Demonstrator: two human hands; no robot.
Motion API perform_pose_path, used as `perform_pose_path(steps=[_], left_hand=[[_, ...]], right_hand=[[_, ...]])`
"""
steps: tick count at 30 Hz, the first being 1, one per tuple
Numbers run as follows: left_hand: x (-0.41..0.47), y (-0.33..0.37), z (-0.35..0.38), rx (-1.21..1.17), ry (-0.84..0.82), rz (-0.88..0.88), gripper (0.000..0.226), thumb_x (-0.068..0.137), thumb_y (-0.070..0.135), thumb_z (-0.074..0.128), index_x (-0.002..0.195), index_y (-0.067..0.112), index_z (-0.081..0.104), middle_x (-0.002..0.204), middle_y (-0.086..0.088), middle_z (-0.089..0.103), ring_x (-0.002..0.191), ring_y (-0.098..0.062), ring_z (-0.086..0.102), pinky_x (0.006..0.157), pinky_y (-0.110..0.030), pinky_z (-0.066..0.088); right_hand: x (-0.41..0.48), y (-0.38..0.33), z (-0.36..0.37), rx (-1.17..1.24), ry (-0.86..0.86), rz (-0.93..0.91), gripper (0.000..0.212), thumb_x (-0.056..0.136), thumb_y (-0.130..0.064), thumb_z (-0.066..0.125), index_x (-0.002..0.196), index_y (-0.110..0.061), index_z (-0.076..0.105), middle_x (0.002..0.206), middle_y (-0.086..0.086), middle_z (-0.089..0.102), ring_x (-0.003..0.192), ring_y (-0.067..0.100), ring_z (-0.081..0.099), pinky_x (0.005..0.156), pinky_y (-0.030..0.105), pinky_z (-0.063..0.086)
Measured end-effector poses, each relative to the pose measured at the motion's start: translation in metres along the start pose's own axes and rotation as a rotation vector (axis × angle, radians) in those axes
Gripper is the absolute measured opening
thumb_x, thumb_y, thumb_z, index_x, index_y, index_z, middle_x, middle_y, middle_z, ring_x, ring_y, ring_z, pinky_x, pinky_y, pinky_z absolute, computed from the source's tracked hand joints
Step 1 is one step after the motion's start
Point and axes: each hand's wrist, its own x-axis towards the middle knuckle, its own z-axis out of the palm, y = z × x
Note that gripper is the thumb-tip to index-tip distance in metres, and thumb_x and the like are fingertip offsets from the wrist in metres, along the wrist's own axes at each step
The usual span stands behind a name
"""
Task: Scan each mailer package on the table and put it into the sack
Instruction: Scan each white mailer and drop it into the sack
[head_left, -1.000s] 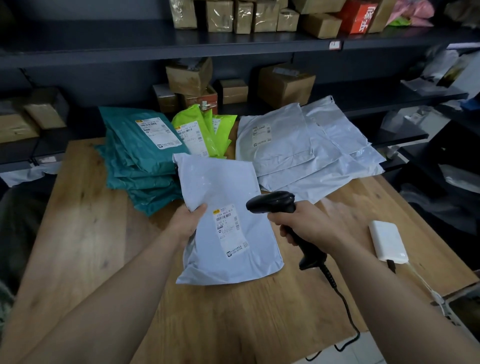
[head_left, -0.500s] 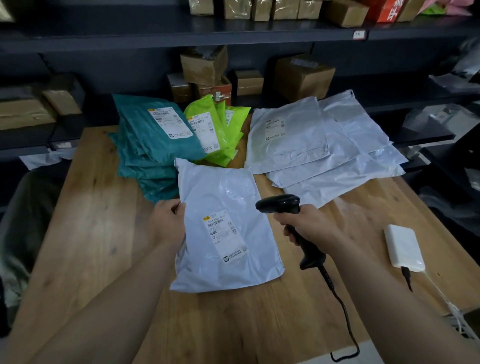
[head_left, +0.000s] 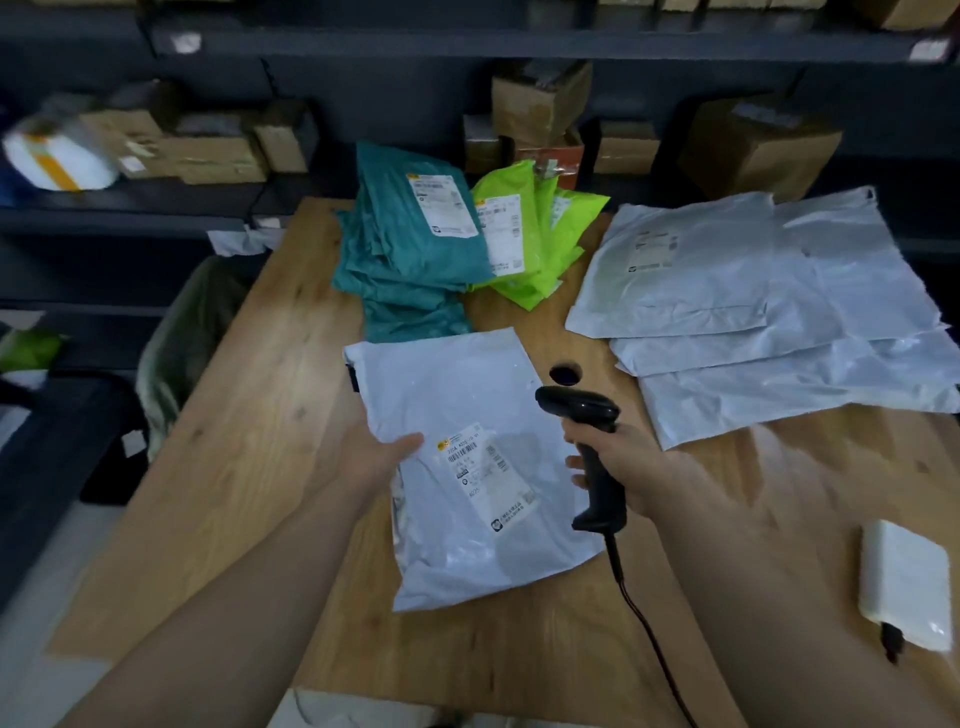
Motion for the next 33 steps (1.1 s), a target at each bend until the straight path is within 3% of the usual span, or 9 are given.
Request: perform_pose_path(steps=[3, 5, 11, 15, 20, 25, 27, 30, 33], left_hand=[[-0.010, -0.011, -0.015, 0.012, -0.014, -0.072, 0.043, 0.080, 0.033, 0.076, 0.116, 0.012, 0.063, 0.115, -0.005, 0.067, 0.097, -0.024, 0.065, 0.090, -0.039, 0.052], [-0.022, -0.011, -0.030, -0.042, -0.015, -0.079, 0.044, 0.079, 0.041, 0.074, 0.114, 0.017, 0.064, 0.116, -0.006, 0.069, 0.100, -0.025, 0.067, 0.095, -0.045, 0.051], [-0.061, 0.012, -0.082, -0.305, 0.056, -0.101, 0.024, 0.093, 0.034, 0.059, 0.110, 0.017, 0.062, 0.095, 0.002, 0.068, 0.084, -0.015, 0.064, 0.071, -0.028, 0.050], [-0.073, 0.019, -0.133, -0.300, 0.162, 0.028, 0.016, 0.096, 0.032, 0.055, 0.112, 0.026, 0.057, 0.106, 0.004, 0.064, 0.090, -0.012, 0.060, 0.083, -0.030, 0.047], [-0.073, 0.007, -0.225, -0.293, 0.314, -0.001, 0.022, 0.093, 0.032, 0.061, 0.104, 0.013, 0.064, 0.088, 0.002, 0.067, 0.074, -0.009, 0.062, 0.054, -0.020, 0.048], [-0.064, -0.015, -0.342, -0.279, 0.403, -0.018, 0.028, 0.087, 0.031, 0.069, 0.105, 0.010, 0.064, 0.102, -0.007, 0.068, 0.081, -0.017, 0.064, 0.067, -0.028, 0.051], [-0.059, -0.021, -0.391, -0.292, 0.418, -0.007, 0.031, 0.086, 0.030, 0.071, 0.110, 0.011, 0.062, 0.099, -0.002, 0.067, 0.082, -0.015, 0.063, 0.065, -0.027, 0.051], [-0.051, -0.024, -0.459, -0.270, 0.383, 0.008, 0.014, 0.087, 0.022, 0.071, 0.093, 0.022, 0.059, 0.093, 0.003, 0.066, 0.076, -0.007, 0.061, 0.057, -0.021, 0.047], [-0.030, -0.031, -0.518, -0.210, 0.339, -0.041, 0.020, 0.084, 0.015, 0.074, 0.092, 0.018, 0.056, 0.095, 0.001, 0.063, 0.079, -0.011, 0.061, 0.064, -0.027, 0.051]], right_hand=[[0.006, 0.004, 0.008, -0.052, -0.075, 0.021, 0.026, 0.087, -0.031, 0.071, 0.094, -0.006, 0.069, 0.090, 0.010, 0.062, 0.086, 0.024, 0.059, 0.081, 0.034, 0.047], [0.005, 0.001, 0.019, -0.026, -0.131, 0.037, 0.022, 0.090, -0.029, 0.069, 0.087, -0.008, 0.068, 0.082, 0.009, 0.061, 0.078, 0.021, 0.057, 0.077, 0.032, 0.046], [-0.010, -0.011, 0.075, 0.064, -0.347, 0.114, 0.044, 0.082, -0.039, 0.071, 0.109, -0.005, 0.069, 0.097, 0.013, 0.063, 0.087, 0.025, 0.060, 0.082, 0.036, 0.048], [-0.023, -0.026, 0.128, 0.062, -0.497, 0.096, 0.027, 0.083, -0.038, 0.067, 0.091, -0.012, 0.071, 0.088, 0.007, 0.070, 0.084, 0.023, 0.064, 0.084, 0.036, 0.051], [-0.042, -0.049, 0.217, 0.011, -0.540, -0.006, 0.038, 0.074, -0.036, 0.072, 0.100, -0.008, 0.074, 0.097, 0.009, 0.074, 0.086, 0.023, 0.069, 0.079, 0.035, 0.055], [-0.060, -0.059, 0.343, -0.063, -0.490, -0.114, 0.020, 0.089, -0.025, 0.070, 0.095, -0.006, 0.072, 0.093, 0.014, 0.074, 0.080, 0.025, 0.070, 0.071, 0.033, 0.057], [-0.065, -0.058, 0.397, -0.100, -0.486, -0.120, 0.025, 0.088, -0.028, 0.071, 0.101, -0.006, 0.072, 0.098, 0.015, 0.074, 0.085, 0.028, 0.071, 0.074, 0.035, 0.057], [-0.070, -0.058, 0.473, -0.142, -0.462, -0.123, 0.038, 0.084, -0.032, 0.075, 0.109, -0.005, 0.071, 0.102, 0.015, 0.075, 0.092, 0.031, 0.071, 0.078, 0.037, 0.057], [-0.067, -0.060, 0.530, -0.142, -0.425, -0.112, 0.041, 0.080, -0.035, 0.078, 0.109, -0.007, 0.071, 0.100, 0.013, 0.075, 0.091, 0.030, 0.072, 0.078, 0.038, 0.057]])
